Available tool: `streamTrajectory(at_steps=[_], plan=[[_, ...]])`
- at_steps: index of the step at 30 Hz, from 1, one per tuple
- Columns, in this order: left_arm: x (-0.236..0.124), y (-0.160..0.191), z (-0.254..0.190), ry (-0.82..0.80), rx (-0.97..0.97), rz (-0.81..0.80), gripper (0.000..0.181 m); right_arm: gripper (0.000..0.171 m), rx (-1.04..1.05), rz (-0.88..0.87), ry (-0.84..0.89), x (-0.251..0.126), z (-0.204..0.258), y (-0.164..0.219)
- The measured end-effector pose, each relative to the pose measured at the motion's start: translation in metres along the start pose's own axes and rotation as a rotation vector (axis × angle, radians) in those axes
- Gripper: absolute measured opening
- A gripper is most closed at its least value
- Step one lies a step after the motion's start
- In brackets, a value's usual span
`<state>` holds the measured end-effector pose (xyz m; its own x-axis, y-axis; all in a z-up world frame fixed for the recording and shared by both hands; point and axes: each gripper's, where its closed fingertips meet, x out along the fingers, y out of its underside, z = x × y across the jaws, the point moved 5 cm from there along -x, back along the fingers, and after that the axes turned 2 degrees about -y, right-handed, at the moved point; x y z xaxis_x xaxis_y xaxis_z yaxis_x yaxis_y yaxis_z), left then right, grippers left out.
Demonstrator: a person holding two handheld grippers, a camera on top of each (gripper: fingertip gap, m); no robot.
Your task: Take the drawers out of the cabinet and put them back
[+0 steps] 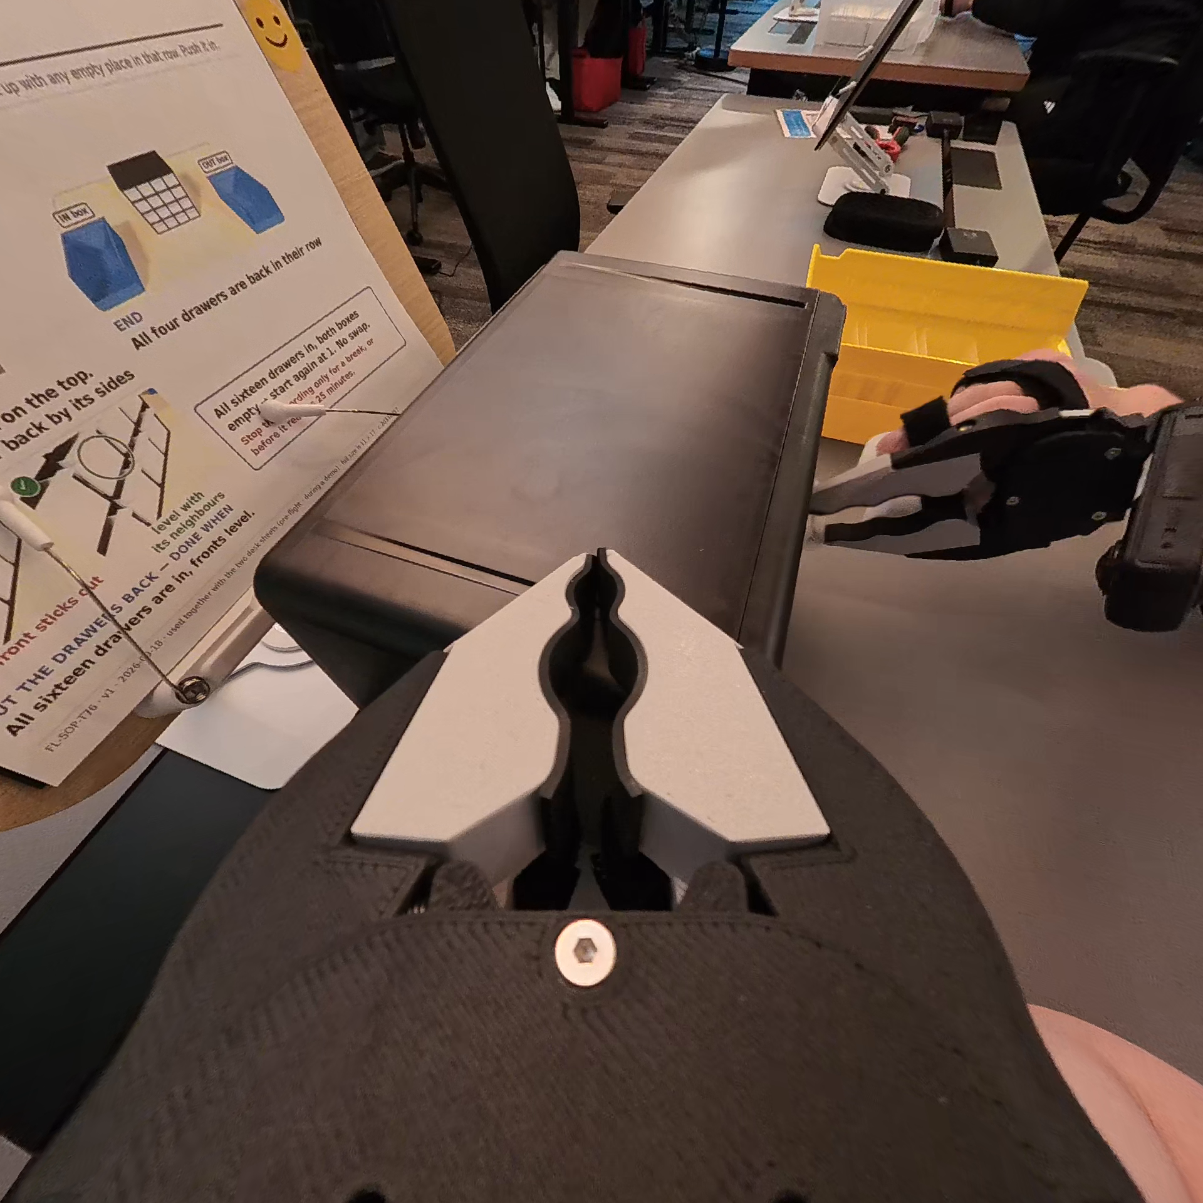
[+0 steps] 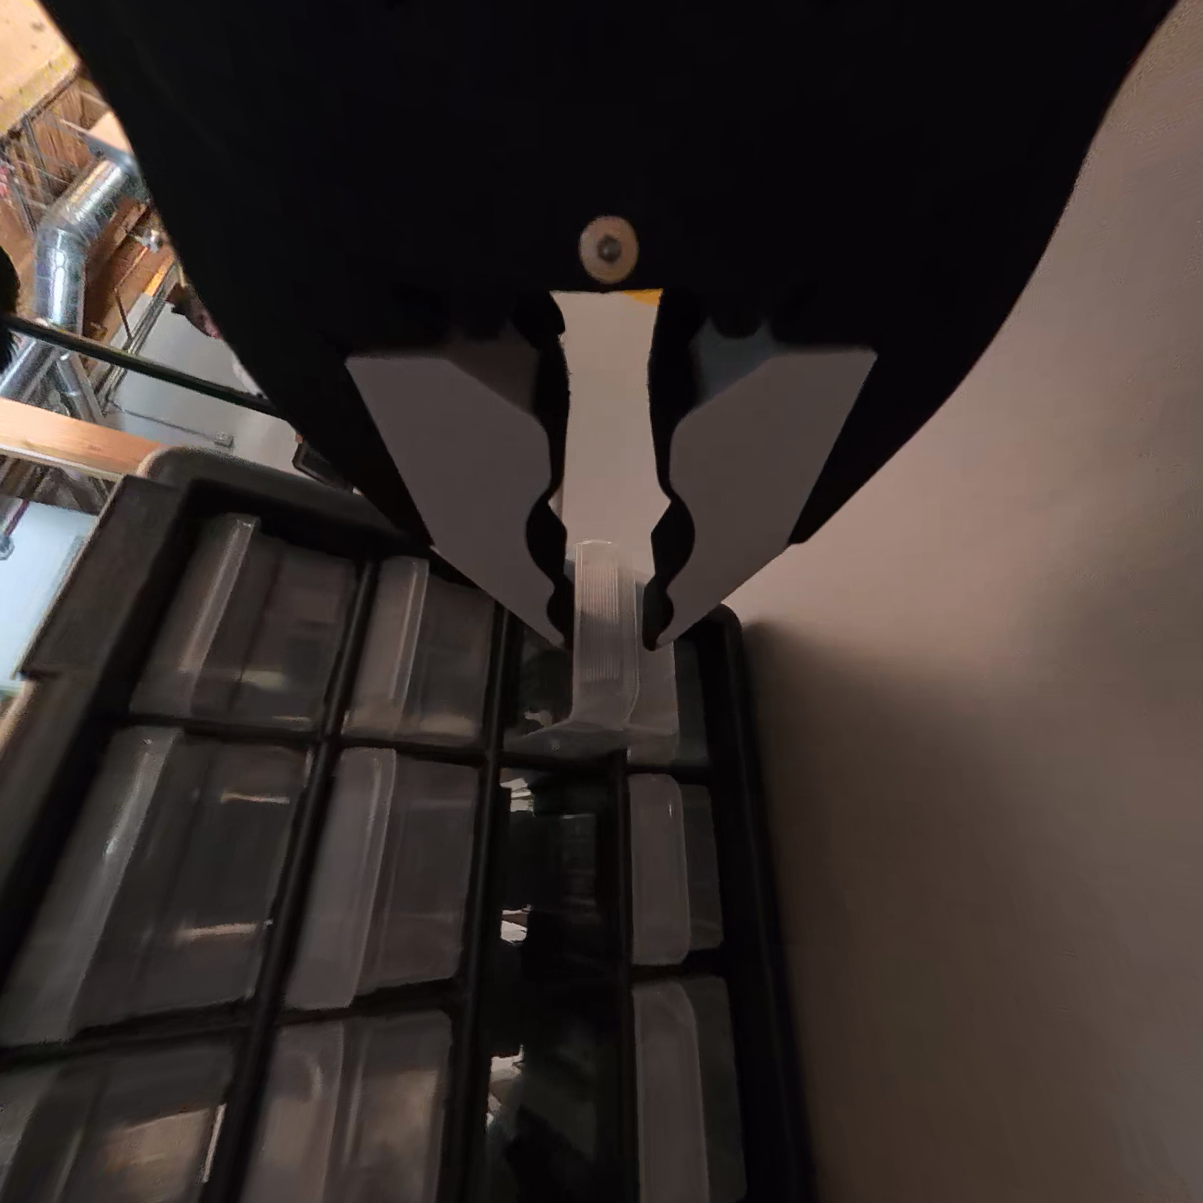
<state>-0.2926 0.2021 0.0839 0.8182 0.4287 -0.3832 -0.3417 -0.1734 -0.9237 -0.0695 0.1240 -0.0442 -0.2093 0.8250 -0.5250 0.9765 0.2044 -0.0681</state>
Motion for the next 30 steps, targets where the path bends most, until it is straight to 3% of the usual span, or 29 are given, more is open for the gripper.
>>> streamTrajectory(at_steps=[8, 30], plan=[[0.0, 0.0, 0.0, 0.005, -0.002, -0.004, 0.0, 0.017, 0.054, -0.007, -0.136, -0.018, 0.002, -0.006], [0.0, 0.0, 0.001, 0.011, -0.011, -0.008, 0.0, 0.017, -0.005, -0.002, -0.135, -0.077, 0.035, -0.014]])
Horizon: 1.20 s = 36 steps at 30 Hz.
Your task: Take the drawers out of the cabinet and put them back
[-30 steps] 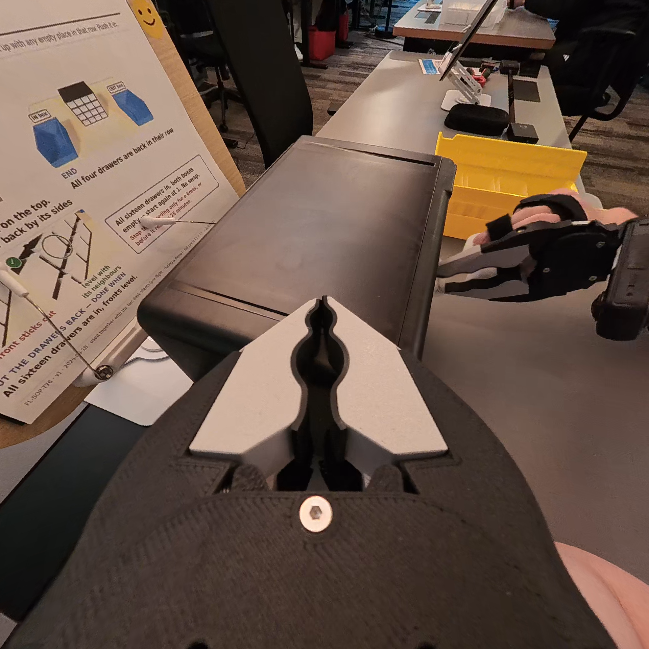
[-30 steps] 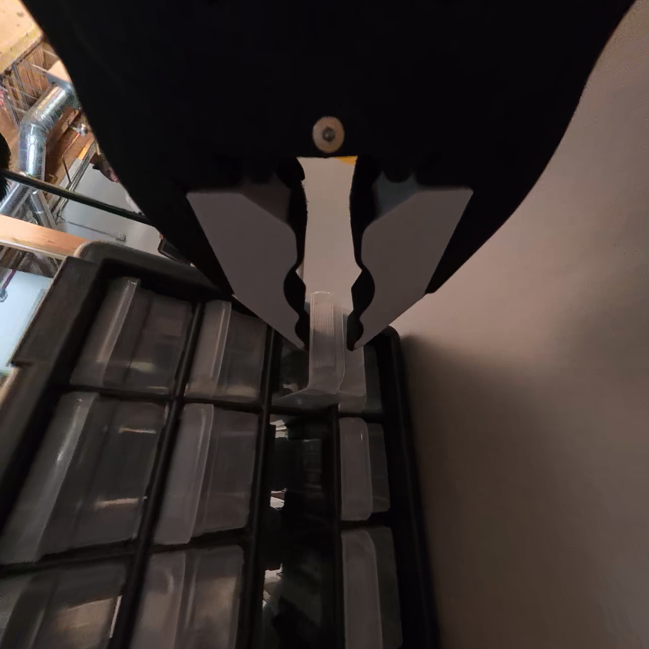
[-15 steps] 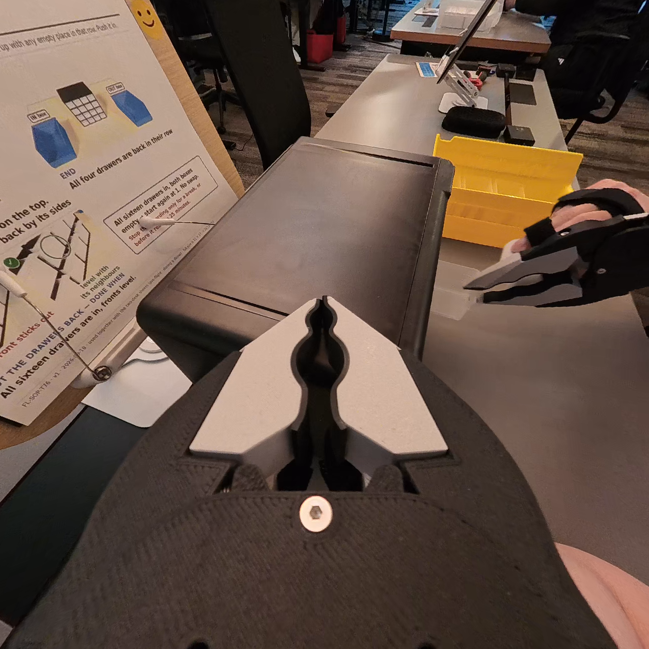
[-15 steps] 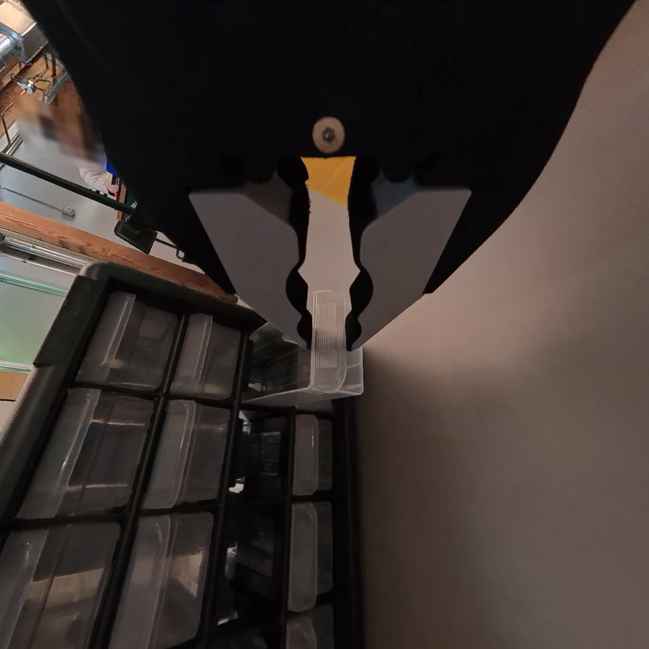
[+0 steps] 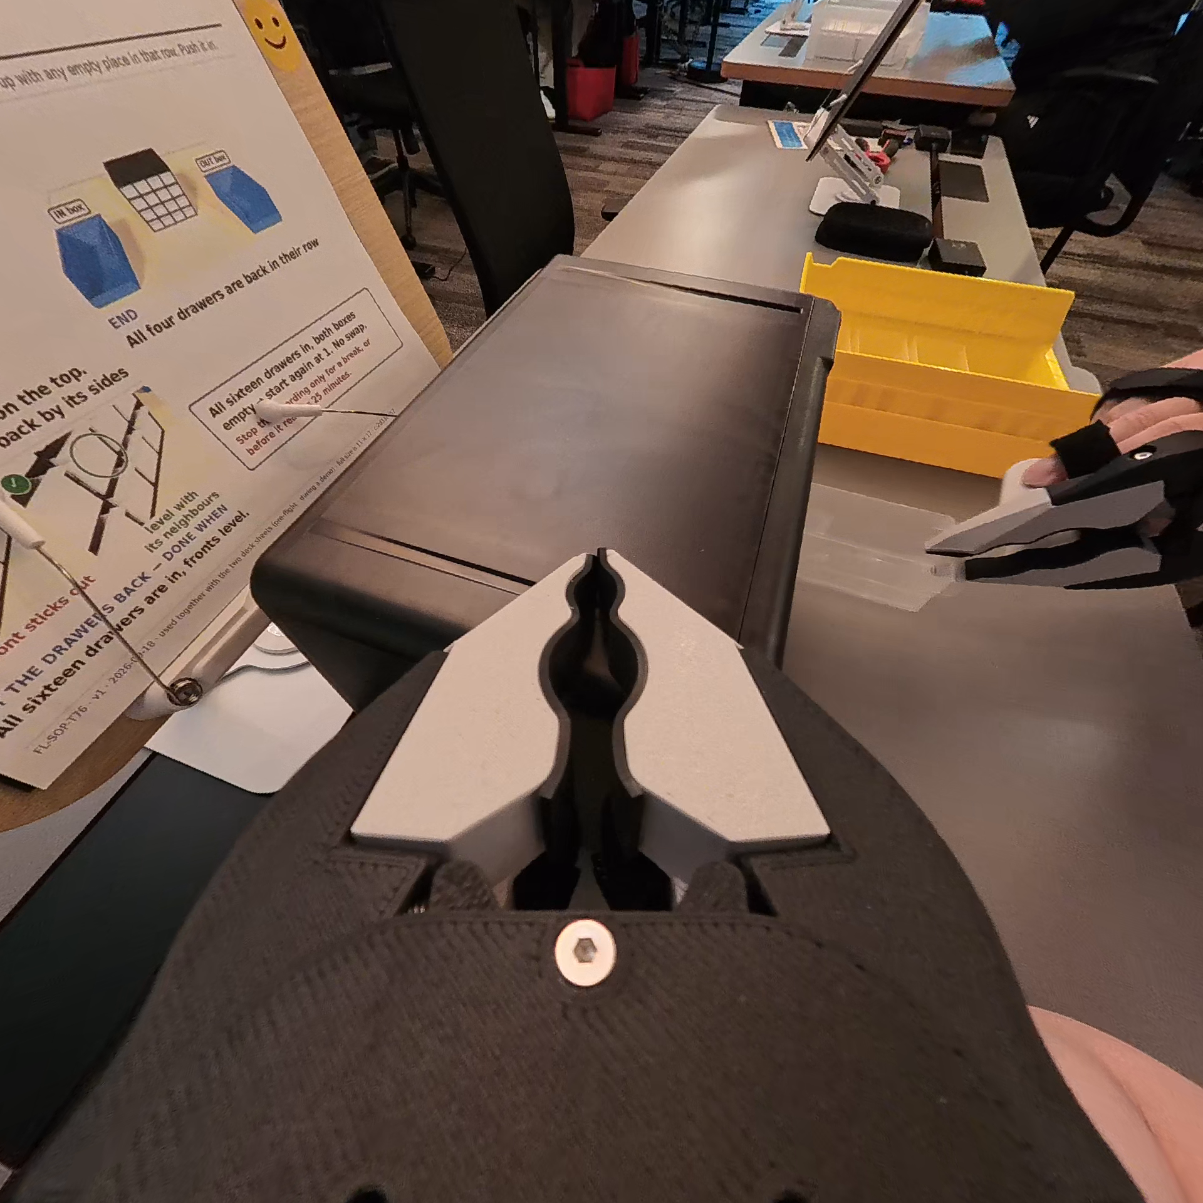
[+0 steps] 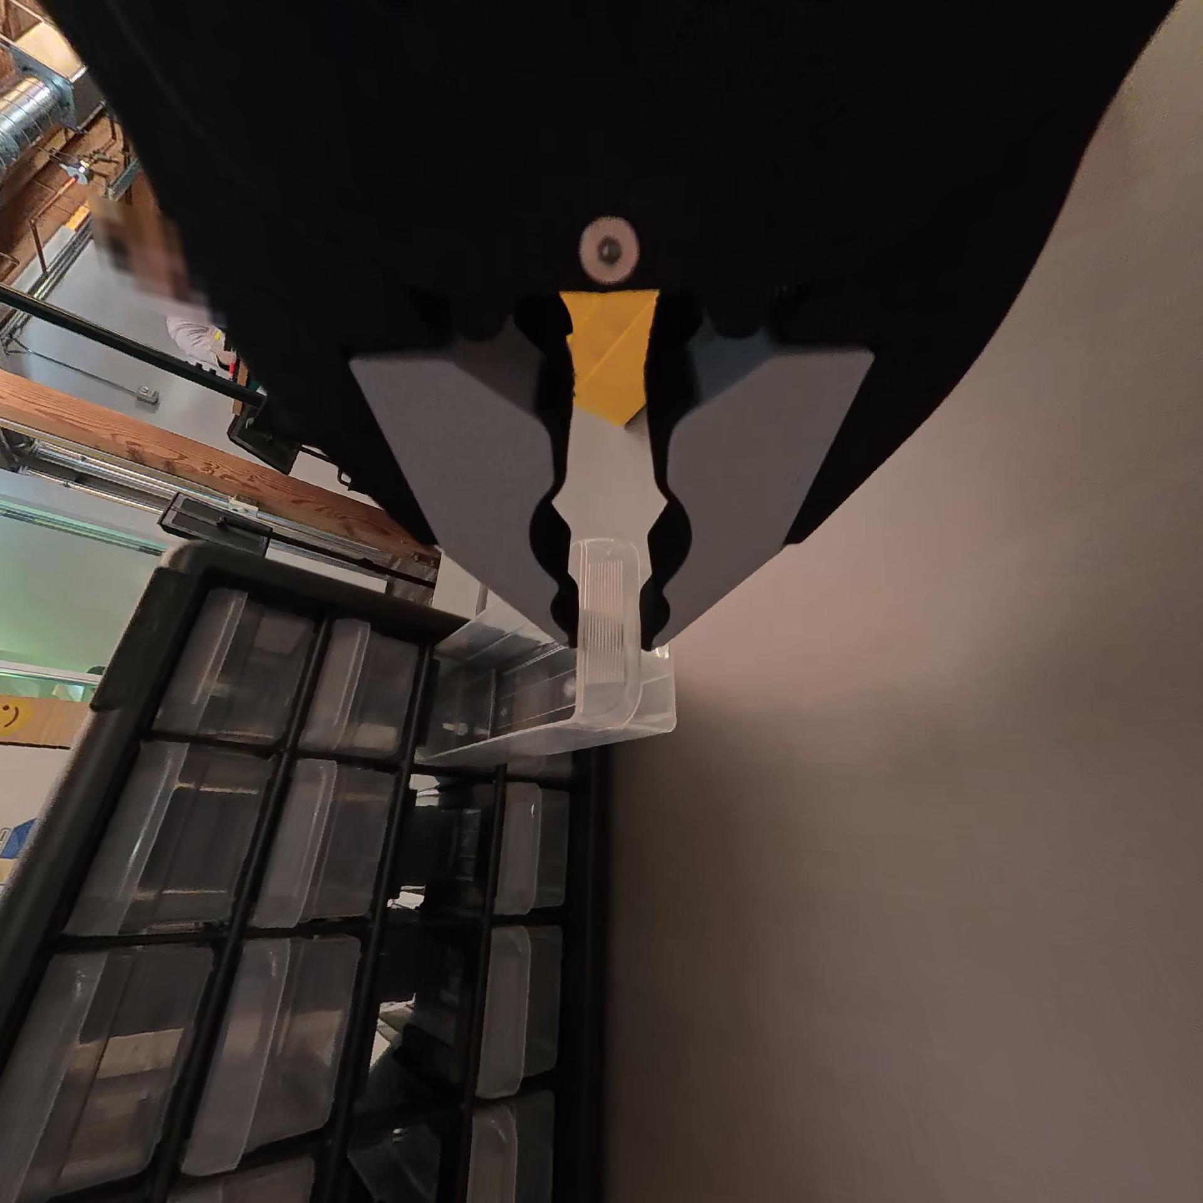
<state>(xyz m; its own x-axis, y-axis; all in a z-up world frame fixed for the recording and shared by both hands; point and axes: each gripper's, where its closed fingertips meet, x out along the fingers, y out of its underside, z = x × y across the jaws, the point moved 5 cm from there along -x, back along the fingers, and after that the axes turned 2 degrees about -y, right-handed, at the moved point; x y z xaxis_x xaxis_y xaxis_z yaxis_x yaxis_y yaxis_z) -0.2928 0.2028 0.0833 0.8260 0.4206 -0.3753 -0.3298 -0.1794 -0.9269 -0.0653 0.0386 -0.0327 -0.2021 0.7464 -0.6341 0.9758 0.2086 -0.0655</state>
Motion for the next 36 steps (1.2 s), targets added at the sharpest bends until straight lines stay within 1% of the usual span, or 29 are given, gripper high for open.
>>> streamTrajectory(at_steps=[5, 14, 18, 22, 25, 28, 30, 32, 34, 36], plan=[[0.0, 0.0, 0.0, 0.005, -0.002, -0.002, 0.0, 0.017, -0.006, 0.049, 0.038, -0.009, 0.002, 0.007], [0.0, 0.0, -0.001, 0.001, 0.0, 0.001, 0.0, 0.017, 0.053, -0.017, 0.006, -0.013, -0.006, -0.002], [0.0, 0.0, -0.001, 0.003, -0.002, 0.0, 0.0, 0.017, 0.09, -0.003, -0.024, -0.017, -0.011, 0.001], [0.0, 0.0, -0.001, 0.002, -0.002, 0.0, 0.0, 0.017, 0.152, -0.049, -0.12, -0.018, -0.012, 0.001], [0.0, 0.0, -0.001, 0.003, -0.003, -0.001, 0.0, 0.017, 0.032, -0.067, -0.179, -0.019, 0.001, -0.003], [0.0, 0.0, -0.001, 0.004, -0.003, -0.001, 0.0, 0.017, 0.05, -0.057, -0.121, -0.023, -0.001, -0.004], [0.0, 0.0, -0.001, 0.005, -0.004, -0.003, 0.0, 0.017, 0.1, -0.045, -0.078, -0.041, -0.01, 0.005], [0.0, 0.0, -0.001, 0.007, -0.004, -0.004, 0.0, 0.017, 0.203, -0.004, 0.004, -0.076, -0.028, 0.029], [0.0, 0.0, -0.001, 0.006, -0.002, -0.003, 0.0, 0.017, 0.371, 0.081, 0.16, -0.125, -0.052, 0.072], [0.0, 0.0, -0.001, 0.006, -0.003, -0.003, 0.0, 0.016, 0.652, 0.165, 0.25, -0.171, -0.063, 0.126]])
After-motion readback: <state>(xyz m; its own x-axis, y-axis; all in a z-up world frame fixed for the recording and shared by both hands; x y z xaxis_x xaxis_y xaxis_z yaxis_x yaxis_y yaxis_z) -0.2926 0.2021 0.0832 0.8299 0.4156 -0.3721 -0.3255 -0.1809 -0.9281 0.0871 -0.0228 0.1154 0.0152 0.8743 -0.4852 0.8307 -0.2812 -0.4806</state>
